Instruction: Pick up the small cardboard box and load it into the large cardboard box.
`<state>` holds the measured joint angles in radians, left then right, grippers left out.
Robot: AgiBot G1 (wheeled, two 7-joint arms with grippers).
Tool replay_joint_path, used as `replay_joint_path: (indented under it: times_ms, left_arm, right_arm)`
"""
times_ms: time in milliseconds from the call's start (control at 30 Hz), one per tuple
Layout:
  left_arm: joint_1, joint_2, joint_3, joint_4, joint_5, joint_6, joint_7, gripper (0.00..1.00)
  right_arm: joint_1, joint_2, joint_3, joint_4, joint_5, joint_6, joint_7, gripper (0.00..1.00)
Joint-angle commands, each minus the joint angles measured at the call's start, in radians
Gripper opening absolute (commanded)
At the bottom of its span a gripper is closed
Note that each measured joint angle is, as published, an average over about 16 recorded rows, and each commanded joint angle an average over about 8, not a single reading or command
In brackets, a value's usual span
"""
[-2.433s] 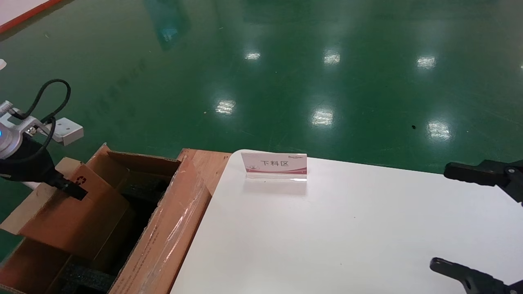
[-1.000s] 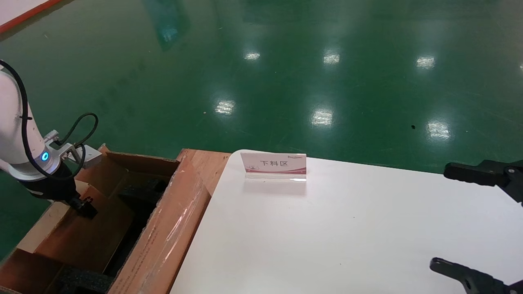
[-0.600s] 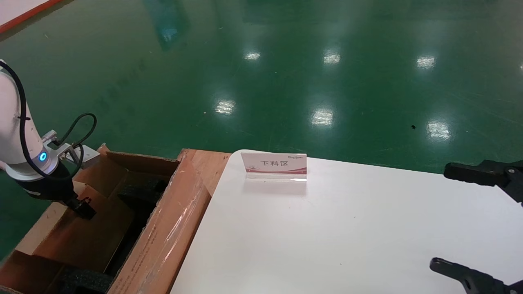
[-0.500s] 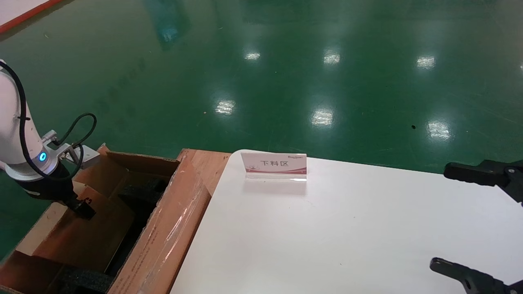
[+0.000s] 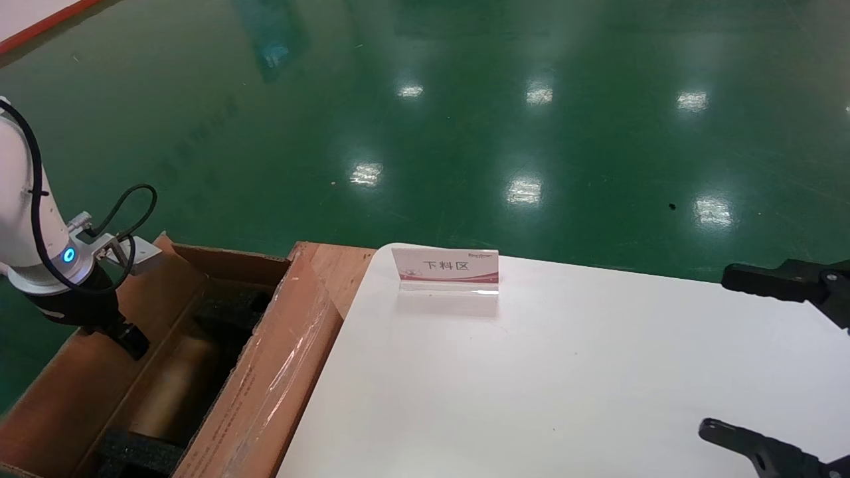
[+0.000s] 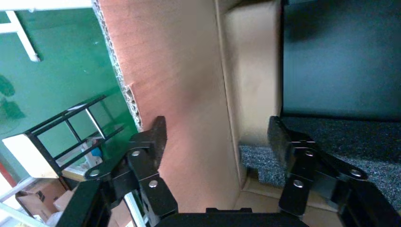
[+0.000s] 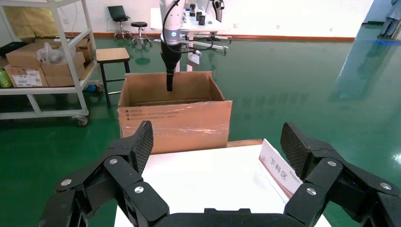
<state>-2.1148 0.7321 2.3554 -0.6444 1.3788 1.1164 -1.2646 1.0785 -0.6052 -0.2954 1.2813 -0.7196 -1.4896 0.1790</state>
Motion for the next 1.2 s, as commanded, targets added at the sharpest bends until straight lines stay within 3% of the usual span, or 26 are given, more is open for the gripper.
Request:
replay_joint_path:
  times_ms: [33, 300, 567, 767, 1000, 1200]
  left_arm:
    - [0.003, 0.0, 0.001, 0.002, -0.001, 0.002, -0.001, 1.0]
    - [-0.093, -0.028, -0.026, -0.093, 0.021, -0.077, 0.019, 1.0]
    - [-0.281, -0.17, -0.068, -0.413, 0.119, -0.262, 0.033, 1.0]
    - [-0.366, -0.24, -0.067, -0.601, 0.238, -0.328, -0.006, 1.0]
    - [-0.356, -0.242, -0.092, -0.632, 0.26, -0.323, 0.002, 1.0]
    - [-0.247, -0.234, -0.249, -0.637, 0.192, -0.268, 0.088, 1.0]
  right_arm:
    - [0.0, 0.0, 0.0, 0.0, 0.0, 0.0, 0.0, 1.0]
    - [0.0, 0.0, 0.0, -0.001, 0.0, 0.0, 0.0, 1.0]
    - [0.001, 0.0, -0.001, -0.001, 0.0, 0.0, -0.001, 1.0]
    - [0.001, 0.0, -0.001, -0.001, 0.0, 0.0, -0.001, 1.0]
    - [0.001, 0.0, -0.001, -0.001, 0.0, 0.0, -0.001, 1.0]
    - [0.001, 0.0, -0.001, -0.002, 0.0, 0.0, -0.001, 1.0]
